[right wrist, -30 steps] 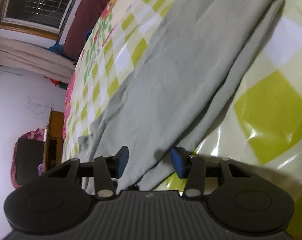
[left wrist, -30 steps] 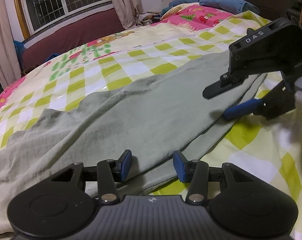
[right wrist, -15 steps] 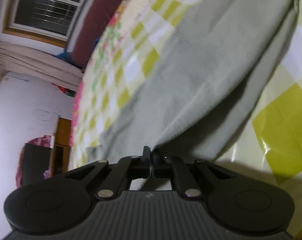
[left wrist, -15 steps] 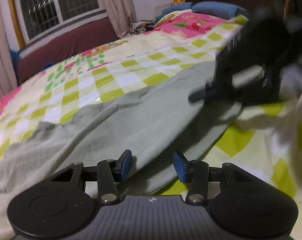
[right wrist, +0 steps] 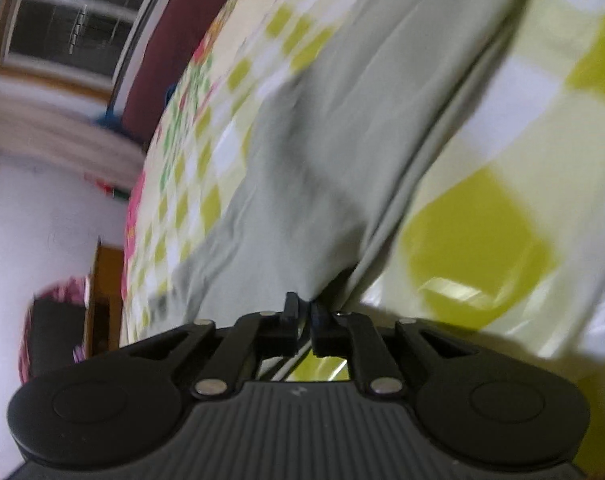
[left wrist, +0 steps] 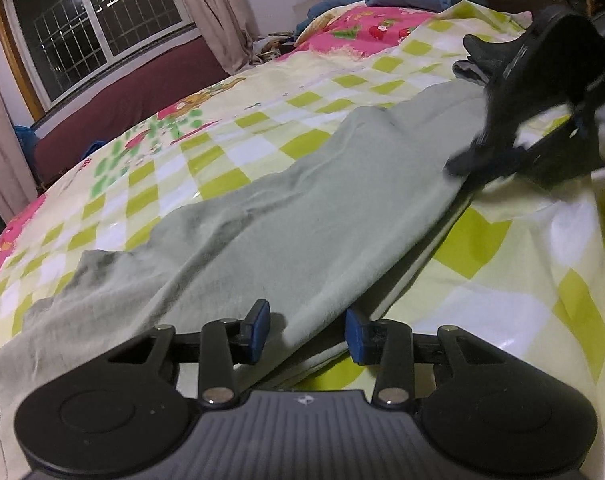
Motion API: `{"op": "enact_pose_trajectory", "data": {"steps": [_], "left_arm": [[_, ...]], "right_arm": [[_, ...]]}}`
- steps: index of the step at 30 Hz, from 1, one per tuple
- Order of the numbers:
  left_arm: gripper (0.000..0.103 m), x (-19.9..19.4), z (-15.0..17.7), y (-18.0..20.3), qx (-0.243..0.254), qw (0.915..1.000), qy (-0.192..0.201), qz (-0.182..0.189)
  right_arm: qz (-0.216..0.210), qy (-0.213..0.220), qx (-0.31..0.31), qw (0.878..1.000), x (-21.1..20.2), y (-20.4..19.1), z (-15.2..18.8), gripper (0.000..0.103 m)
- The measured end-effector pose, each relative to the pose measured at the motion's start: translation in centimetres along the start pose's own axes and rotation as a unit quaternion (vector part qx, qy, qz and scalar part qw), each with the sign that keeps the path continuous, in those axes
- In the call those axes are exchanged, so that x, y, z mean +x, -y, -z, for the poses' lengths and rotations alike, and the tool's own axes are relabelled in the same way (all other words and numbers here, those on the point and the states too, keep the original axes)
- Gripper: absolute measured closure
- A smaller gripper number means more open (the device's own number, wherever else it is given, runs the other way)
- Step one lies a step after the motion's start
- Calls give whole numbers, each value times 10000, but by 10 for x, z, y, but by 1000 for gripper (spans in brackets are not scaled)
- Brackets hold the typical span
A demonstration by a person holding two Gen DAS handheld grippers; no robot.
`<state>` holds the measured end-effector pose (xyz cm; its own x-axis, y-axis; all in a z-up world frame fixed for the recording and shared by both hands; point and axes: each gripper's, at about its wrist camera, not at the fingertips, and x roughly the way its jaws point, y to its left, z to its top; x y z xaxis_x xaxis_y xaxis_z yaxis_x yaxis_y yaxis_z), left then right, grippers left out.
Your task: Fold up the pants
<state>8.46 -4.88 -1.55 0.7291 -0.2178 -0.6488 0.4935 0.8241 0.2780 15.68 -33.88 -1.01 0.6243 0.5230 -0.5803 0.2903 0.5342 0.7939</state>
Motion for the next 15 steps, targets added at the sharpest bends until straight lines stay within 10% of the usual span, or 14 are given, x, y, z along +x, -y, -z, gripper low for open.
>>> {"op": "enact_pose_trajectory", "data": {"steps": [8,15], "left_arm": [[49,3,0,3,-17,10000,-23,-49],[49,6,-3,4,28,10000,-79,-39]], "right_arm": [[584,1546,788,9831,-65,52,-38,78],[520,1711,736,9811,-43,57,-60,61]]}}
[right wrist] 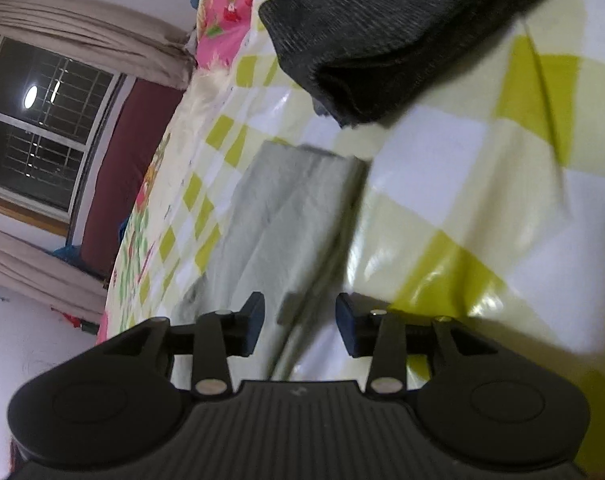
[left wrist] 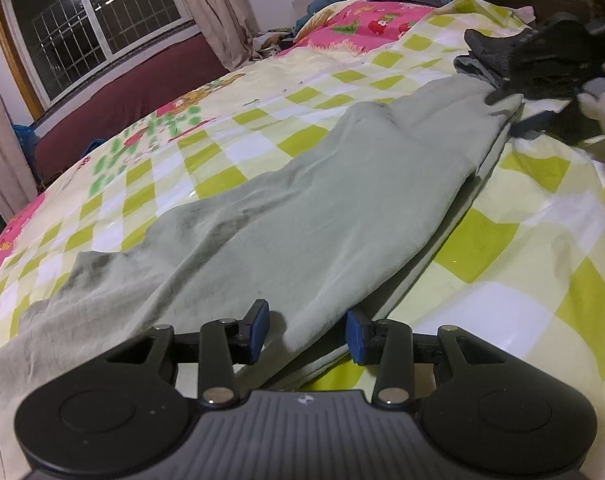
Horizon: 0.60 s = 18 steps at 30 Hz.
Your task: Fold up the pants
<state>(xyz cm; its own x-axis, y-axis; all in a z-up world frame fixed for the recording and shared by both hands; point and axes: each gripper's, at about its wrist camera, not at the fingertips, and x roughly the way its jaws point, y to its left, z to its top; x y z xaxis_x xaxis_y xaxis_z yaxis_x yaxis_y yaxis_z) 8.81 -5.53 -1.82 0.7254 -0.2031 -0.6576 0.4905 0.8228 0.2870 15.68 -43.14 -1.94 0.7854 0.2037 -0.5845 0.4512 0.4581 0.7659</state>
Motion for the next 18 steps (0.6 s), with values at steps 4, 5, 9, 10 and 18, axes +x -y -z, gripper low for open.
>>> {"op": "enact_pose_trajectory", "data": {"steps": [4,5,9,10,18], "left_arm": [[49,2,-2,0,-12,10000,-22,-1],[49,2,-2,0,-30,10000,-29,2],[48,3,-7,1,-43,10000,-87,5],[48,2,-8,1,-53,10000,-79,27],[48,-1,-11,15,-110,9994,-143,304]], "right_arm": [[-127,22,20,9999,19,-5,-6,58],[-227,2,-38,9997,22,-6,-7,65],[-494,-212,114,9985,28,-6,-13,99],[-610,-158,165,9979,24,-7,-15,99],[-487,385,-166,9979,-31,-6,-38,99]]}}
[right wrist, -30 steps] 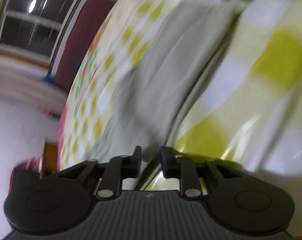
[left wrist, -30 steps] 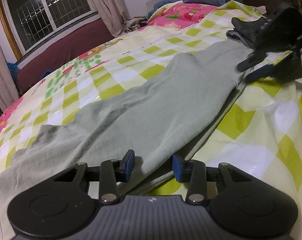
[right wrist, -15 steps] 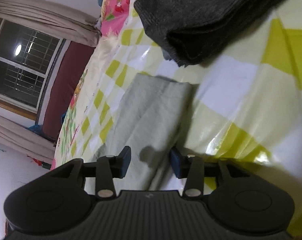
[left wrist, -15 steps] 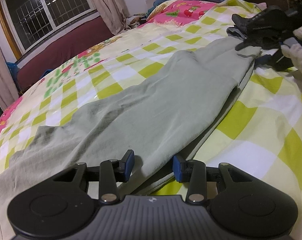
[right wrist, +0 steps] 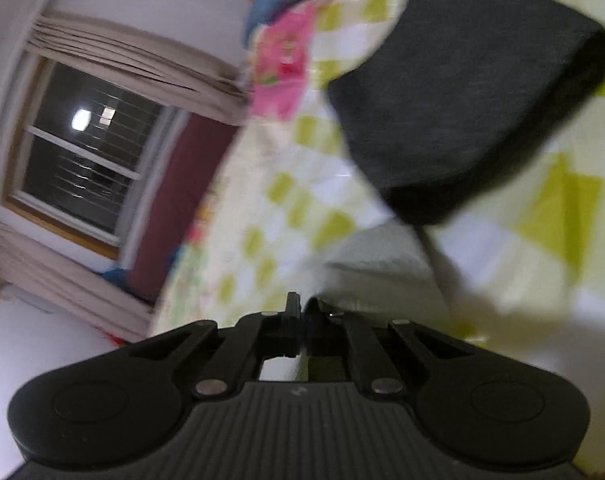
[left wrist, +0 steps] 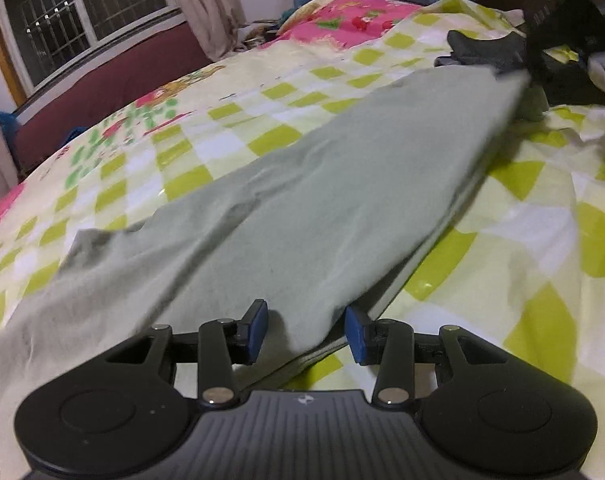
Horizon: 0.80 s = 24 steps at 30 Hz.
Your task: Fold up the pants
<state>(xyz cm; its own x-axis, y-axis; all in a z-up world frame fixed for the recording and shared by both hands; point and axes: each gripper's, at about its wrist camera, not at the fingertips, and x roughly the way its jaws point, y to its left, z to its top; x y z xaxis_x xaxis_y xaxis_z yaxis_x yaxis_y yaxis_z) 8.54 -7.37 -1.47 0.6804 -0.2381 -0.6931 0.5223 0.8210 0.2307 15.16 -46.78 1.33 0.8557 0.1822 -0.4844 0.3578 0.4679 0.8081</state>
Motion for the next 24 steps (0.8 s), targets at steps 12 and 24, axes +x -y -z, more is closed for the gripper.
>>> {"op": "enact_pose_trajectory", "data": {"steps": [12,24], "left_arm": [[44,-33,24,-41,-641,9974,101,-319],[40,-49,53,-72,-1158,9924,156,-393]], "right_arm": [[-135,121,-397,9990,-20,-41,-5,99],[816,8,-491,9955,-14,-41,2,99]]}}
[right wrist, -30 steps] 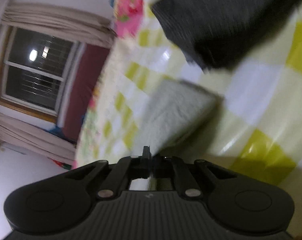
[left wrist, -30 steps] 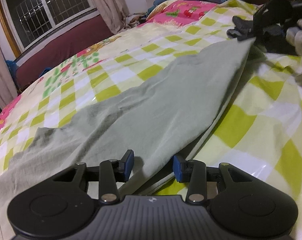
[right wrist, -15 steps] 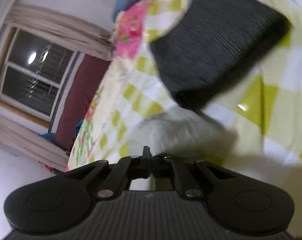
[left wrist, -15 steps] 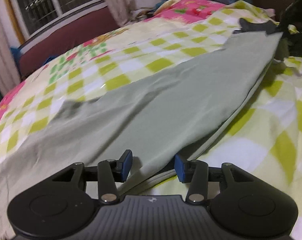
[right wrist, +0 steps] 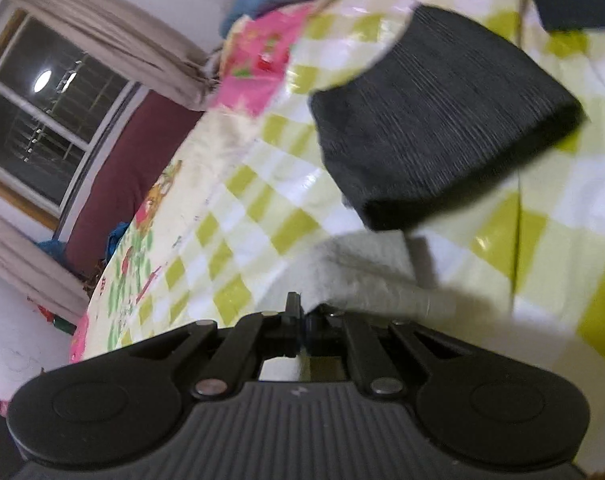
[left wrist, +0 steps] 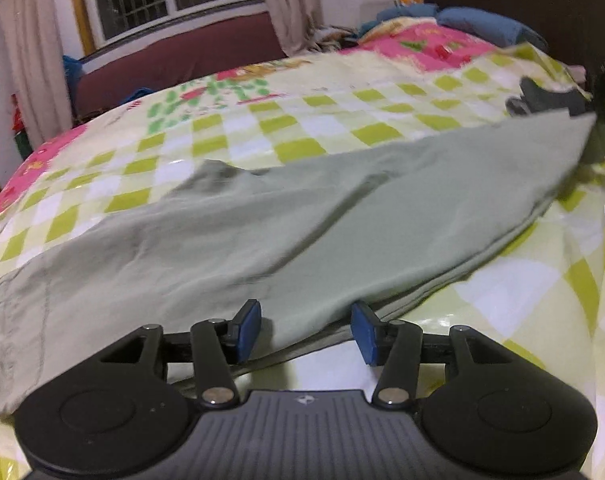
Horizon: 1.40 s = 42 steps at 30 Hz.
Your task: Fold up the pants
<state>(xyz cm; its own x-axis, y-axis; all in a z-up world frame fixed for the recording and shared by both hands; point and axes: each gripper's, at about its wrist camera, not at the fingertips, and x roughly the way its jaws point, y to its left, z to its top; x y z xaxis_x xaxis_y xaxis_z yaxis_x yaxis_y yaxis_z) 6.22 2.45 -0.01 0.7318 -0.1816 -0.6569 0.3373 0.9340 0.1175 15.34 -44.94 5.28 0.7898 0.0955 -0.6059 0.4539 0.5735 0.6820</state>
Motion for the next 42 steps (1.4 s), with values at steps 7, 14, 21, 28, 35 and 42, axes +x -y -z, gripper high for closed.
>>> {"op": "enact_pose_trajectory", "data": {"steps": [7,14,21,28,35,42], "left_arm": [[39,1,9,-4,-53,9999,-81,-29],[39,-8,16,-27,-623,9979,76,162],[39,-18,28,-76,-1466,9890,19,216],[39,-20,40,-100,-1934,9805,-14,353],[39,-24,42,-106,-2043,9777,37,483],[39,-29,46,-114,-2249,9734,-8,441]], "right_arm": [[-399,132,-264,9988,-22,-30,1,99],[-1388,-271,-1907,9714,-27,-175,53,99],[-1700,-1278,-4782,8521,18,-317,233,99],[-1493,-1919,-6005,7617,61,-321,361,99],[-1378,-1898,-6125,7549,54,-311,375,99],[-1738,-2256,-6301,7224,53,-318,388,90]]}}
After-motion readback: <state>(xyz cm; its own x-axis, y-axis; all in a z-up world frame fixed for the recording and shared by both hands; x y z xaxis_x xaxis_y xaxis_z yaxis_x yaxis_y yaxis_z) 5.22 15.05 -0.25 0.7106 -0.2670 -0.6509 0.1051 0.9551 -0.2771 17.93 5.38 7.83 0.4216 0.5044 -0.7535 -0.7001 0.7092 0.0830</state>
